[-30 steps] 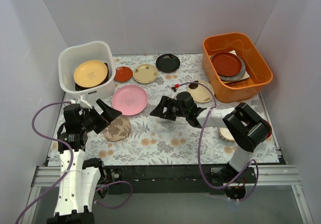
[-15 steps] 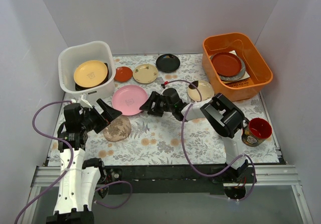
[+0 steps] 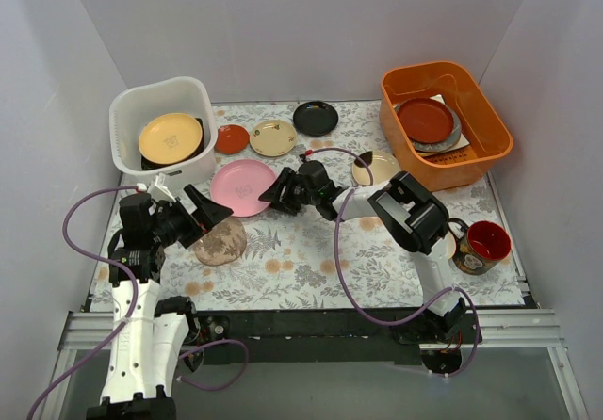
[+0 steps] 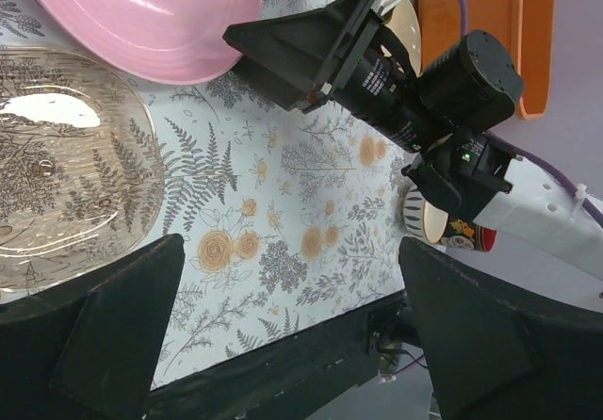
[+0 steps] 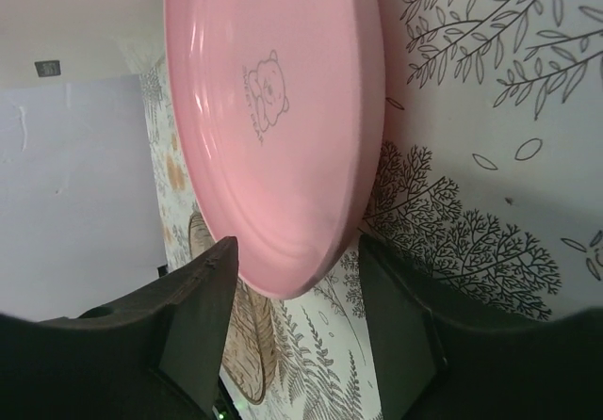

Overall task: Place the plates into the plastic bin on the countertop
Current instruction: Pick up the plate at the center of the board, then place the plate in the plastic bin.

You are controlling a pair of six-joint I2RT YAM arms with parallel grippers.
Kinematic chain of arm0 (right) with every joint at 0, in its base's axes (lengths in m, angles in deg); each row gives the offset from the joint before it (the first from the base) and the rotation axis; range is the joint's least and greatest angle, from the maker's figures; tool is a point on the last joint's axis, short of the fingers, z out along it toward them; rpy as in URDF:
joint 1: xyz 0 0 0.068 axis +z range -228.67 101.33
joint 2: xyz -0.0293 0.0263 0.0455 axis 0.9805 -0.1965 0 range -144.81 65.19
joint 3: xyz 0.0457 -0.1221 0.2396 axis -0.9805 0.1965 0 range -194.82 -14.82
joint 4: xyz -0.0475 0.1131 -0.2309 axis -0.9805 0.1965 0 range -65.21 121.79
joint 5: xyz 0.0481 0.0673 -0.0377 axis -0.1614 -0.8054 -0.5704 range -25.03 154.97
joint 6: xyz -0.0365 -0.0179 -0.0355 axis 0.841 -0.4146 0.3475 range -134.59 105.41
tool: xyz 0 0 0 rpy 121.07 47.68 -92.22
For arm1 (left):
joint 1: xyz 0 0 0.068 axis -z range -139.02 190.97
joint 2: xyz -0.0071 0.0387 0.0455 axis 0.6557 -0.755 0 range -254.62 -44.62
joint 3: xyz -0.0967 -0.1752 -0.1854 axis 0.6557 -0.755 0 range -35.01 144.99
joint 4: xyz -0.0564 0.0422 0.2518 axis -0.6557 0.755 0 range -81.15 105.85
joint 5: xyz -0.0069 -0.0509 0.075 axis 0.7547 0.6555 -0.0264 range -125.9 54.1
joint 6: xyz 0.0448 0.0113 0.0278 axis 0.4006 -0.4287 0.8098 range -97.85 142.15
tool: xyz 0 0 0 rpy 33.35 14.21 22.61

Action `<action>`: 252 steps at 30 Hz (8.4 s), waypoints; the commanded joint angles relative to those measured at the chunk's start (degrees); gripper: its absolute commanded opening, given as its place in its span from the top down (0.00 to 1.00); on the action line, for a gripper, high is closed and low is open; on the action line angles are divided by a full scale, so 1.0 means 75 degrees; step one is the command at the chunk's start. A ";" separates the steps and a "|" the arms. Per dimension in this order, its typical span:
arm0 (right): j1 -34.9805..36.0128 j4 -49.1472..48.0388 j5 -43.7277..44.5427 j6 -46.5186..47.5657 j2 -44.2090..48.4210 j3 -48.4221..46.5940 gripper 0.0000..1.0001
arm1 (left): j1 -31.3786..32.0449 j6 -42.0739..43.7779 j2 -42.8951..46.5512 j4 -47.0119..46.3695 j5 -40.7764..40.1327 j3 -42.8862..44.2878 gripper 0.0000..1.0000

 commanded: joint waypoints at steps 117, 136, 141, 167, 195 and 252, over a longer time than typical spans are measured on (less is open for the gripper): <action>0.0259 0.1801 -0.0362 0.1198 0.7442 0.3520 0.04 | 0.0216 -0.0115 -0.3031 -0.2120 -0.0439 0.1956 1.00; 0.0235 0.3420 0.0330 0.1725 0.8499 0.4296 0.02 | 0.0064 -0.0663 -0.5751 -0.2320 -0.1071 0.4135 1.00; 0.0235 0.3349 0.0225 0.1725 0.8371 0.4425 0.02 | -0.0135 -0.1005 -0.6173 -0.2260 -0.2137 0.4699 1.00; 0.0235 0.3384 0.0026 0.1842 0.7515 0.4706 0.04 | -0.1319 -0.1932 -0.7966 -0.1757 -0.4436 0.5965 1.00; 0.0235 0.3208 -0.0056 0.1807 0.7374 0.5081 0.04 | -0.1190 -0.2881 -0.8762 -0.1921 -0.5456 0.5695 1.00; 0.0235 0.3150 -0.0197 0.1877 0.7269 0.5175 0.05 | -0.0417 -0.1393 -1.1071 -0.1265 -0.6580 0.8964 0.12</action>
